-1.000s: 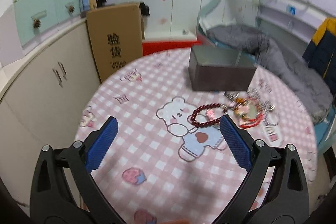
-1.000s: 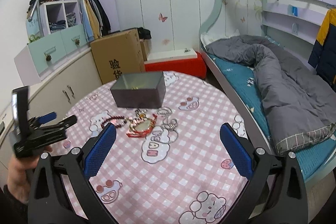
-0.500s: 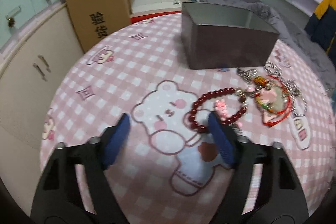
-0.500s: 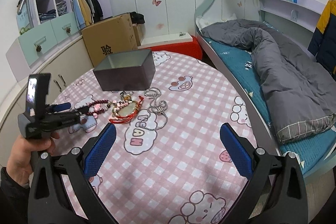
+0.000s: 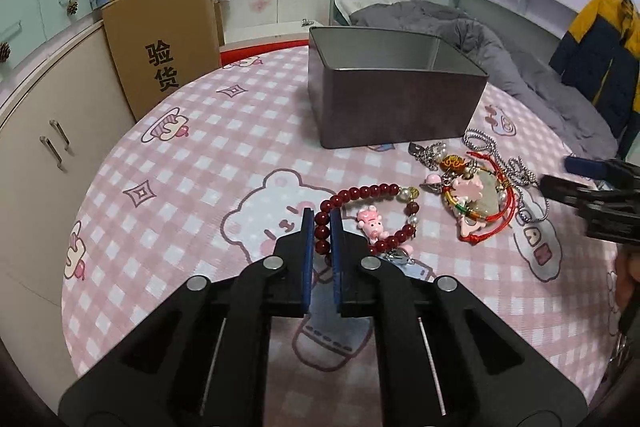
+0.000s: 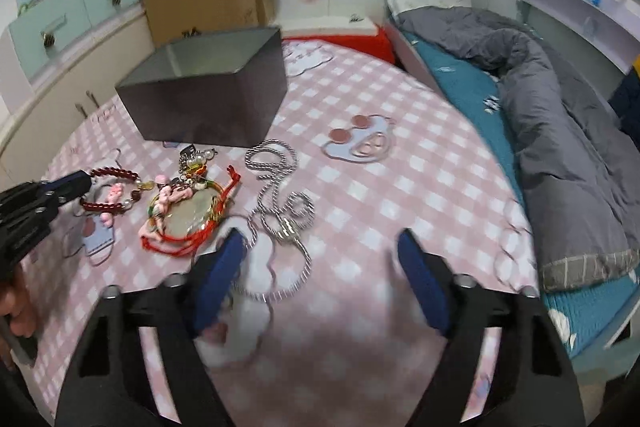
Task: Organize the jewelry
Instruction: 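Grasp the dark red bead bracelet with the left gripper while the right gripper grasps the silver chain, then drop the red bracelet into the tin with the left gripper while the right drops the silver chain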
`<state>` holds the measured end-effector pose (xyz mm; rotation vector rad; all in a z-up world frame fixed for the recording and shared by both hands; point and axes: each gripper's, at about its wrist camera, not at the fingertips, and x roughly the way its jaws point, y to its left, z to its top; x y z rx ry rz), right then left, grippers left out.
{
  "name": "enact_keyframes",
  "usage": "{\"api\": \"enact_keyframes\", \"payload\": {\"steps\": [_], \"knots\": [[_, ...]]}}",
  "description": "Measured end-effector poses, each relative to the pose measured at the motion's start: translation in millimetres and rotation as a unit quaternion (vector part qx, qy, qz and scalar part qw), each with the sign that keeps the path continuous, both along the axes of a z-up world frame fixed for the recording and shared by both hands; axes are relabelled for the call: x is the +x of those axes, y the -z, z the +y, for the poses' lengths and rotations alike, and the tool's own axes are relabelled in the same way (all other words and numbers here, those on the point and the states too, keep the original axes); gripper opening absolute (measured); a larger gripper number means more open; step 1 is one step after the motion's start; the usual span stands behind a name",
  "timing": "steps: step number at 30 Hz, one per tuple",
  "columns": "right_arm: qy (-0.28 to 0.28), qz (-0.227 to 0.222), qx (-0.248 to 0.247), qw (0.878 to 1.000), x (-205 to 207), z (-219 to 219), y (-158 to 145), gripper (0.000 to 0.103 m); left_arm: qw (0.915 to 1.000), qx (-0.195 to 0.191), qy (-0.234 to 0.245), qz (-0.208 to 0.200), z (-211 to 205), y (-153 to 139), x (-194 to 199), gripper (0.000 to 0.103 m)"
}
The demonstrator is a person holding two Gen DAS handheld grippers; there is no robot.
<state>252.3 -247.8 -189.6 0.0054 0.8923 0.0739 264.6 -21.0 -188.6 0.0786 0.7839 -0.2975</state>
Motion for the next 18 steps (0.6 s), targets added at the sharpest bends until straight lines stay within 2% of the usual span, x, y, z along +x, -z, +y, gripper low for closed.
{"api": "enact_keyframes", "payload": {"steps": [1,2,3,4,5,9,14,18], "knots": [[-0.01,0.011,-0.005,1.0,7.3,4.9,6.5,0.05,1.0,-0.002,0.0,-0.002,0.4,-0.6,-0.1,0.008],[-0.015,0.004,-0.015,1.0,8.8,9.0,8.2,0.044,1.0,-0.006,0.001,-0.006,1.0,-1.9,-1.3,0.008],[-0.021,0.003,-0.019,1.0,9.1,11.7,8.9,0.028,0.9999,-0.01,0.003,-0.011,1.8,-3.3,-2.9,0.008],[-0.026,0.005,-0.023,0.999,7.5,14.1,7.9,0.02,0.9998,-0.012,0.003,-0.015,2.9,-4.5,-4.0,0.008],[-0.028,0.005,-0.024,0.999,6.5,15.3,6.7,0.018,0.9997,-0.015,0.004,-0.021,3.8,-6.3,-5.9,0.008],[-0.036,-0.012,-0.006,0.999,-9.1,13.1,-5.1,0.017,0.9993,-0.019,0.008,-0.03,6.3,-13.3,-13.8,0.008],[-0.055,-0.056,0.027,0.997,-31.4,9.4,-48.1,0.016,0.9981,-0.032,0.012,-0.051,11.1,-36.4,-28.5,0.008],[-0.074,-0.092,0.03,0.993,-45.3,11.7,-87.2,0.016,0.9961,-0.045,0.023,-0.072,13.1,-63.4,-41.5,0.008]]}}
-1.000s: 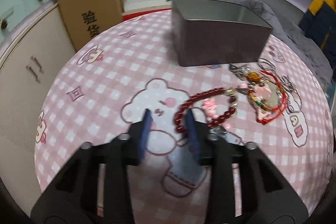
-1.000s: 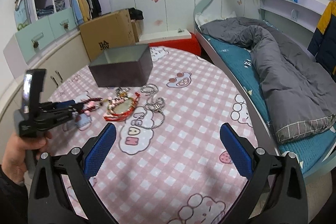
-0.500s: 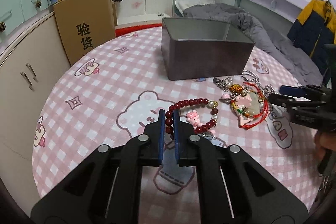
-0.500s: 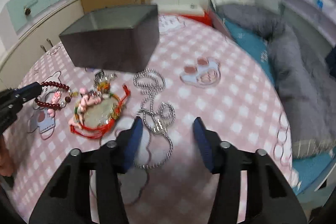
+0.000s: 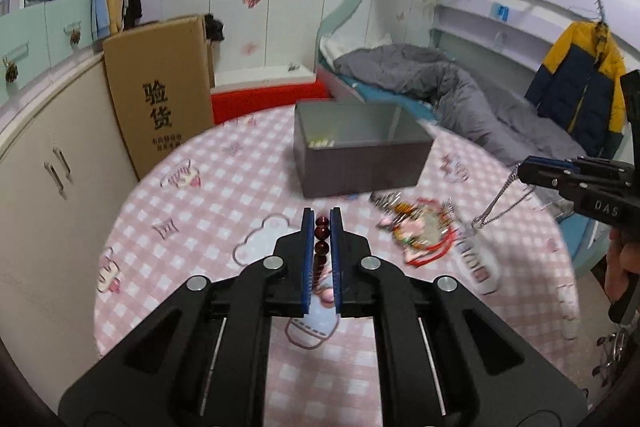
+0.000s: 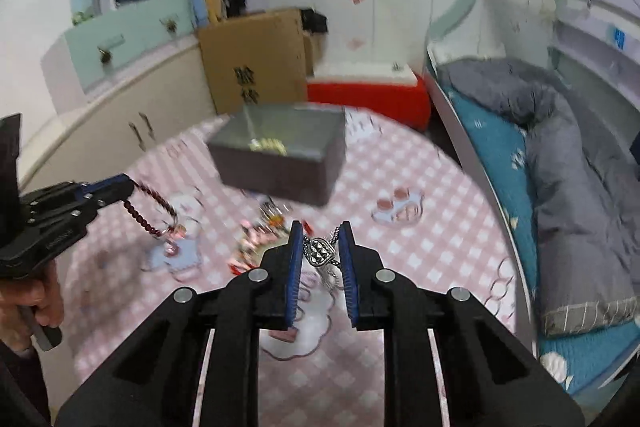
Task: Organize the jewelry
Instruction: 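Drop the red bracelet into the tin with the left gripper while the right drops the silver chain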
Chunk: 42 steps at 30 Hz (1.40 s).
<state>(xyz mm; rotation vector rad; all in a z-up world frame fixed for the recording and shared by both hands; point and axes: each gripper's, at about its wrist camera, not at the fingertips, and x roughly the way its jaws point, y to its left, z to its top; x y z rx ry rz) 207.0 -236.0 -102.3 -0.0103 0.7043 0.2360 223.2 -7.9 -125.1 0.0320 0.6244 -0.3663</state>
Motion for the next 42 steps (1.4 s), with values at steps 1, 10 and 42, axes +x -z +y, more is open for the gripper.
{"api": "enact_keyframes", "payload": {"steps": [1,10,42], "knots": [[-0.004,-0.007,-0.001,1.0,-2.4,0.7,-8.0,0.016,1.0,-0.001,0.002,-0.005,0.1,-5.9,-2.9,0.008],[-0.041,-0.072,-0.01,0.997,-31.9,15.6,-73.4,0.016,0.9988,-0.015,0.028,-0.038,1.7,-54.6,-29.2,0.008],[-0.044,-0.022,0.022,0.999,145.0,29.6,-90.9,0.017,0.9979,-0.031,0.049,0.026,-55.4,-88.0,137.7,0.008]]}}
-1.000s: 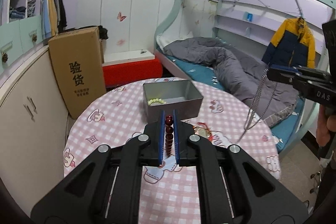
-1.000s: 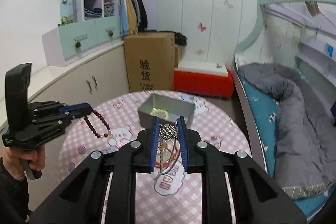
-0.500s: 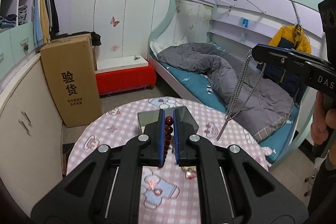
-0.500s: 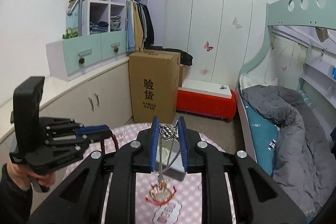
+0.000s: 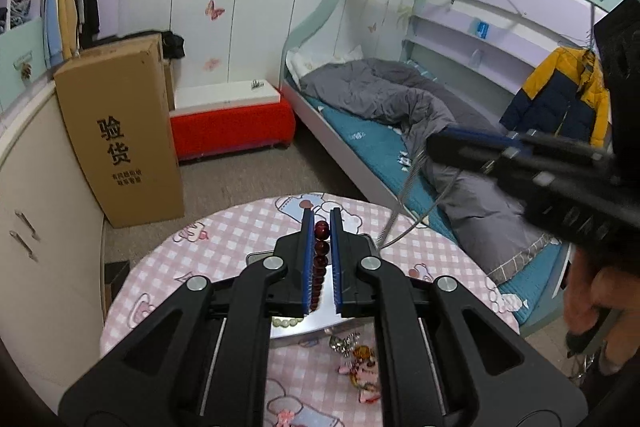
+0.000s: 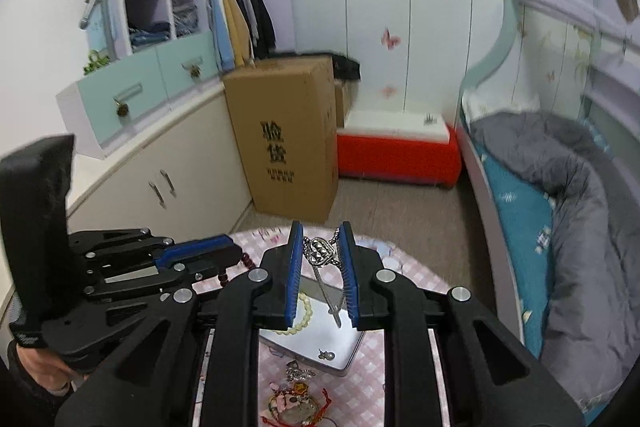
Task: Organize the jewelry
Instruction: 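Drop the red bracelet into the tin with the left gripper while the right drops the silver chain, then withdraw both tools from the tin and move the left tool toward the pink charm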
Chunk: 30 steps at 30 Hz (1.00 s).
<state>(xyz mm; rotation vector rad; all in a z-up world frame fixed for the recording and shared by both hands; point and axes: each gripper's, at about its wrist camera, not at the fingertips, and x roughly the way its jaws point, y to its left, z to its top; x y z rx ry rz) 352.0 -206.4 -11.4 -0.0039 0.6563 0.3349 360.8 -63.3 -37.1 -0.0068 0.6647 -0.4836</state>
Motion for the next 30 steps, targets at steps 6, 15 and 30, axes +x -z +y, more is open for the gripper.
{"api": "enact_keyframes", "payload": {"steps": [6,15,30], "knots": [[0.012,0.053,0.035,0.998,19.4,-5.4,40.9,0.047,0.9976,0.055,-0.033,0.027,-6.9,27.9,20.5,0.052],[0.085,0.022,0.083,0.993,-6.4,-41.0,30.5,0.096,0.9885,0.092,-0.106,-0.056,14.9,12.2,-14.9,0.097],[0.113,-0.063,0.058,0.99,-105.2,-49.2,-29.6,0.096,0.9717,0.082,-0.16,-0.153,45.6,-53.3,-135.7,0.097]]}}
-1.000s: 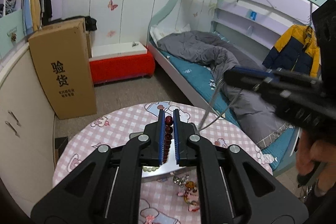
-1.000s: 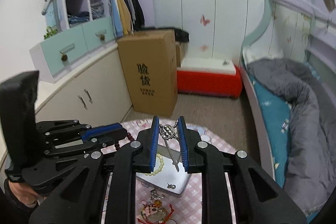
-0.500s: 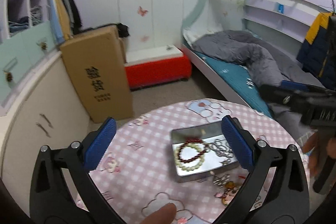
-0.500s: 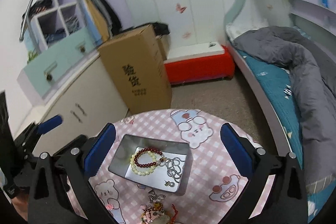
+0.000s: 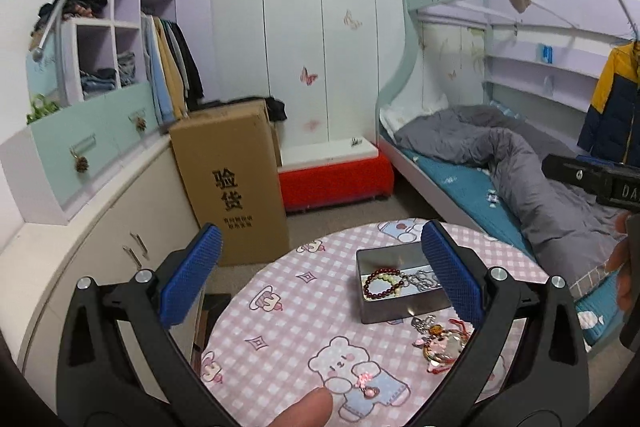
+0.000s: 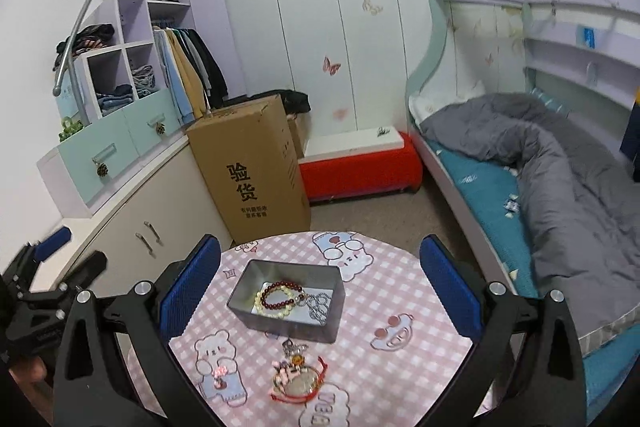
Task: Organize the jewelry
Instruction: 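Withdraw both tools from the tin and move the left tool toward the pink charm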
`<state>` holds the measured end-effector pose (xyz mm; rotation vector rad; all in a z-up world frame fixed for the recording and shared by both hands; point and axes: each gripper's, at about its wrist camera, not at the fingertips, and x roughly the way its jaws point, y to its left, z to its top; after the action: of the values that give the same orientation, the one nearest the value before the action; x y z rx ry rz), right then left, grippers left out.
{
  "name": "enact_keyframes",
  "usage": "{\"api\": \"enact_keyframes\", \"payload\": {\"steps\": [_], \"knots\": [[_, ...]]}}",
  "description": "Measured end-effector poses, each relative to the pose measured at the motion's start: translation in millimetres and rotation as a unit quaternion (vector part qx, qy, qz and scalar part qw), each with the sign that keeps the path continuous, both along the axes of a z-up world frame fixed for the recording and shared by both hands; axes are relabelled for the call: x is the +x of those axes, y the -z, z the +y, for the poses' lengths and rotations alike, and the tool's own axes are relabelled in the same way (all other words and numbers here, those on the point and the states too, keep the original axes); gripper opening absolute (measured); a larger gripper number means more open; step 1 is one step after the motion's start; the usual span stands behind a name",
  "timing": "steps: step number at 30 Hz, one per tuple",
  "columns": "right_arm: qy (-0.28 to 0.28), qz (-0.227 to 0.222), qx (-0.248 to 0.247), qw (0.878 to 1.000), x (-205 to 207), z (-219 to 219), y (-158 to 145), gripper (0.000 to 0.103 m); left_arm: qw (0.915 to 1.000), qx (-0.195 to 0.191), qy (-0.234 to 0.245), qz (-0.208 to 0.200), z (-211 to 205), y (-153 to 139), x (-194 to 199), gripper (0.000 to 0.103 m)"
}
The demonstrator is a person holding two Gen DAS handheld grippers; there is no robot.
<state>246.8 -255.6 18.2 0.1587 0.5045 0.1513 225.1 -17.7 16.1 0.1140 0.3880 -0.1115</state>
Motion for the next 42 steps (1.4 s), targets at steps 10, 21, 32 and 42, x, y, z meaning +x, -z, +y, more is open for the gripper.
{"api": "enact_keyframes", "payload": {"steps": [10,21,32,42], "knots": [[0.01,-0.042,-0.037,0.998,-81.4,8.9,4.9,0.096,0.9988,-0.029,-0.007,-0.038,19.0,-10.6,-70.5,0.097],[0.042,-0.064,-0.046,0.996,-133.2,15.9,25.5,0.096,0.9973,-0.058,-0.02,-0.04,38.0,9.7,-104.0,0.097],[0.038,-0.052,-0.062,0.996,-150.5,28.2,51.6,0.096,0.9967,-0.081,-0.011,-0.001,45.6,51.8,-113.6,0.097],[0.038,-0.011,-0.059,0.997,-138.7,25.7,81.7,0.096,0.9962,-0.034,0.003,0.08,24.7,111.7,-79.8,0.097]]}}
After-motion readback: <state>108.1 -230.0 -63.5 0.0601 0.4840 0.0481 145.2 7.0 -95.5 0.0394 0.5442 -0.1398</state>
